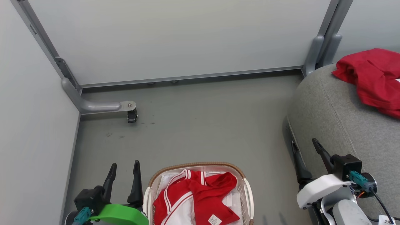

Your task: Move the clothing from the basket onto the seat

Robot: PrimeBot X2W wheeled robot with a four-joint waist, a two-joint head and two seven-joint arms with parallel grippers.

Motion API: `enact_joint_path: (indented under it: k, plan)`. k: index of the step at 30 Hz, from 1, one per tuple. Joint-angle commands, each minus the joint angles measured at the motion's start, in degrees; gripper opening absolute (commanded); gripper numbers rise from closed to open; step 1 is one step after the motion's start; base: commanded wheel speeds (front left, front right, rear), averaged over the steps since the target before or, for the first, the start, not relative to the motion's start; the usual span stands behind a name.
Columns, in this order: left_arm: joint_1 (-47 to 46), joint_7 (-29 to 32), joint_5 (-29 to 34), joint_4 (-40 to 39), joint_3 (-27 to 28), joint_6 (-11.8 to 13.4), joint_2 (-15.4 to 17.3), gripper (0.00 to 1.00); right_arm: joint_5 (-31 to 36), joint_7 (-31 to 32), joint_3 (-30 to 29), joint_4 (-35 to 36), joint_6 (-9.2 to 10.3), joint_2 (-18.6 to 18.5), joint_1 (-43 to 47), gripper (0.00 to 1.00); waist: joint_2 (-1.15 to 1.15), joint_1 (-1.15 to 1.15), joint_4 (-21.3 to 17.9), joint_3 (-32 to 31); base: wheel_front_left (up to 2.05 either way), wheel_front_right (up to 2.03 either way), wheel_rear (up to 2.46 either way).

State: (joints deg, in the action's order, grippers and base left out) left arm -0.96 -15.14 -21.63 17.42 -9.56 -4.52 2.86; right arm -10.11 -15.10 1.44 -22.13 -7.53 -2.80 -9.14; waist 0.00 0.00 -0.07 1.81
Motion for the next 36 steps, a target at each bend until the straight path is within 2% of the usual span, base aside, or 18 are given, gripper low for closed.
enact_joint_path:
  k: [1, 9, 19, 29, 36]
  plan:
    - [-0.4, 0.0, 0.2, 0.3, -0.3, -0.2, 0.1, 1.0, -0.1, -0.1, -0.1, 0.4, 0.08, -0.2, -0.5, 1.0, 0.0, 0.0, -0.1, 0.6, 0.0, 0.0, 0.0]
    - [-5.4, 0.0, 1.5, 3.1, -4.1, -1.1, 0.1, 1.0, 0.8, -0.1, -1.8, 2.4, 0.08, -0.2, -3.2, 1.0, 0.0, 0.0, -1.2, 5.6, 0.0, 0.0, 0.0]
    - [-18.5, 0.0, 6.7, 11.0, -12.0, -2.6, 0.1, 1.0, 1.3, -0.1, -5.2, 6.8, 0.08, -0.2, -9.1, 1.0, 0.0, 0.0, -5.1, 17.8, 0.0, 0.0, 0.0]
    - [-30.4, 0.0, 8.9, 28.8, -18.7, -3.0, 0.9, 1.0, -2.1, -0.1, -3.7, 9.8, 0.08, -0.1, -14.4, 1.0, 0.0, 0.0, -11.8, 31.1, 0.0, 0.0, 0.0]
    - [-36.2, 1.8, 5.9, 40.3, -23.8, -3.0, 2.5, 1.0, -5.6, -0.1, -1.4, 11.0, 0.08, -0.1, -17.0, 1.0, 0.0, 0.0, -16.0, 37.5, 0.0, 0.0, 0.0]
